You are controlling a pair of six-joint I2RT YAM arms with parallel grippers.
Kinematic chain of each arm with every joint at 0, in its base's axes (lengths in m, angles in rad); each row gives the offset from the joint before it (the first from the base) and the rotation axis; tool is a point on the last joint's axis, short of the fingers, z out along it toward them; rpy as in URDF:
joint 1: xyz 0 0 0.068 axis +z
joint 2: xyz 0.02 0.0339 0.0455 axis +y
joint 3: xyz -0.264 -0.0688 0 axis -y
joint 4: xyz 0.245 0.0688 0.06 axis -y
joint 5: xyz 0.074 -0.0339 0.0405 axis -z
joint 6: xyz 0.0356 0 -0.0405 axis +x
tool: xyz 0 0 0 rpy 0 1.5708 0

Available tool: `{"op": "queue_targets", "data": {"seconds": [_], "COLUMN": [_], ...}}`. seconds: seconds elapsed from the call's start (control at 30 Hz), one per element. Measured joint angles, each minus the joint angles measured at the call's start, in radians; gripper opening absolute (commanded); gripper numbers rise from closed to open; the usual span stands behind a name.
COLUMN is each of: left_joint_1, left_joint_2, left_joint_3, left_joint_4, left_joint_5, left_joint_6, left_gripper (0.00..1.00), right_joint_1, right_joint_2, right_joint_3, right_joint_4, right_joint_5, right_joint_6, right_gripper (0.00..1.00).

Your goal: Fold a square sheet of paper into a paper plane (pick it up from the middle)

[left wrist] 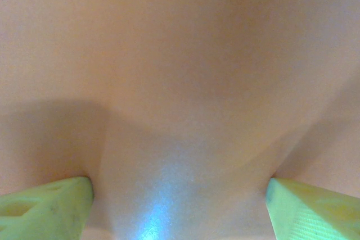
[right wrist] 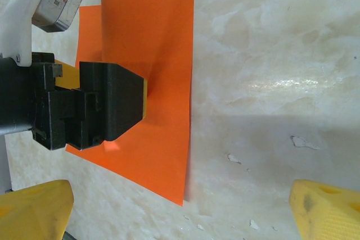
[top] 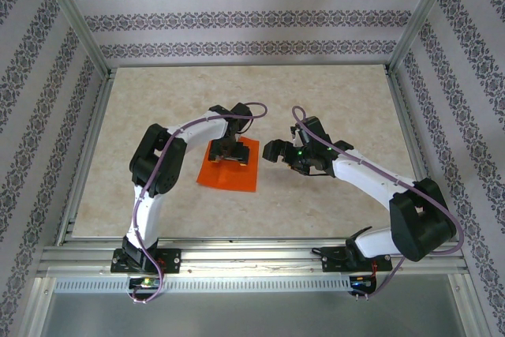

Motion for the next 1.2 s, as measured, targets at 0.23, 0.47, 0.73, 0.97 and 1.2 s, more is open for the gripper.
{"op": "queue_targets", "data": {"seconds": [0.23, 0.47, 0.73, 0.97, 1.2], "left_joint_1": [0.000, -0.004, -0.004, -0.007, -0.006], "left_joint_2": [-0.013, -0.052, -0.076, -0.066, -0.067], "left_joint_3": [-0.024, -0.062, -0.089, -0.100, -0.110], "left_joint_4": [0.030, 0.056, 0.056, 0.063, 0.071], "left_joint_5": [0.014, 0.016, -0.003, -0.010, -0.028], "left_joint_6": [-0.004, -0.010, -0.029, -0.040, -0.053], "left_gripper": [0.93, 0.99, 0.99, 0.97, 0.88], "right_joint_1": [0.000, 0.000, 0.000, 0.000, 0.000], "right_joint_2": [0.000, -0.007, -0.011, -0.011, -0.011], "right_joint_3": [0.000, 0.000, 0.000, 0.000, 0.000], "right_joint_4": [0.000, 0.000, 0.001, 0.001, 0.001], "right_joint_5": [0.000, 0.000, 0.000, 0.000, 0.000], "right_joint_6": [0.003, 0.003, 0.005, 0.015, 0.019], "right_gripper": [0.98, 0.98, 0.98, 0.98, 0.98]}}
